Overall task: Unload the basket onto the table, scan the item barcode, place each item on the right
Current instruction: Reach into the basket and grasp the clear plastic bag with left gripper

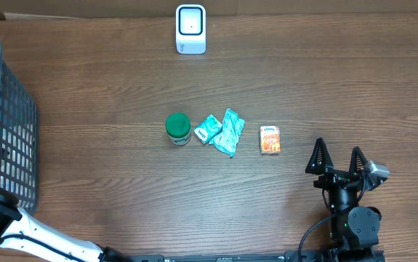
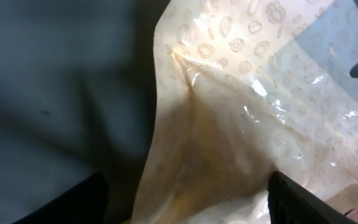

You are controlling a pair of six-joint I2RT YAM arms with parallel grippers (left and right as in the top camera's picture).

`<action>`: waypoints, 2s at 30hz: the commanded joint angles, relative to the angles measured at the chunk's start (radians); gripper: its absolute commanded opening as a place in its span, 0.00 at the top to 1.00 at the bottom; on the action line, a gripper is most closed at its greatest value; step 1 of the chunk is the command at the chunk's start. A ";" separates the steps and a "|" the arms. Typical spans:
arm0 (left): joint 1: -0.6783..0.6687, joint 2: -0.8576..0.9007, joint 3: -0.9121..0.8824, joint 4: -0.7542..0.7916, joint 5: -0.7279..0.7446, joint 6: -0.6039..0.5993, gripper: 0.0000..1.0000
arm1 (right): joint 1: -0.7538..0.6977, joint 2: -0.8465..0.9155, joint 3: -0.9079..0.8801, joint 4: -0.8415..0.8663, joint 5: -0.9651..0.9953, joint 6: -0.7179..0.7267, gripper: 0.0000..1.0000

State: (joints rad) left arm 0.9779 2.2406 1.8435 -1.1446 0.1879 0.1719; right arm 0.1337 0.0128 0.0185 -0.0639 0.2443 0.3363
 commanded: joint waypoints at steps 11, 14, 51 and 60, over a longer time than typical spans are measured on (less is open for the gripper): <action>-0.010 0.061 -0.174 0.057 -0.029 -0.031 0.71 | 0.008 -0.009 -0.011 0.006 0.013 -0.008 0.00; -0.010 0.061 -0.172 0.056 -0.030 -0.031 0.80 | 0.008 -0.009 -0.011 0.006 0.013 -0.008 0.00; -0.011 -0.059 0.941 -0.503 0.354 -0.312 0.96 | 0.008 -0.009 -0.011 0.006 0.013 -0.008 0.00; -0.016 -0.119 0.929 -0.545 0.194 -0.250 0.55 | 0.008 -0.009 -0.011 0.006 0.013 -0.008 0.00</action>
State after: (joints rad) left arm 0.9684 2.1288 2.7880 -1.6867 0.4297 -0.1059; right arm 0.1337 0.0128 0.0185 -0.0635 0.2440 0.3359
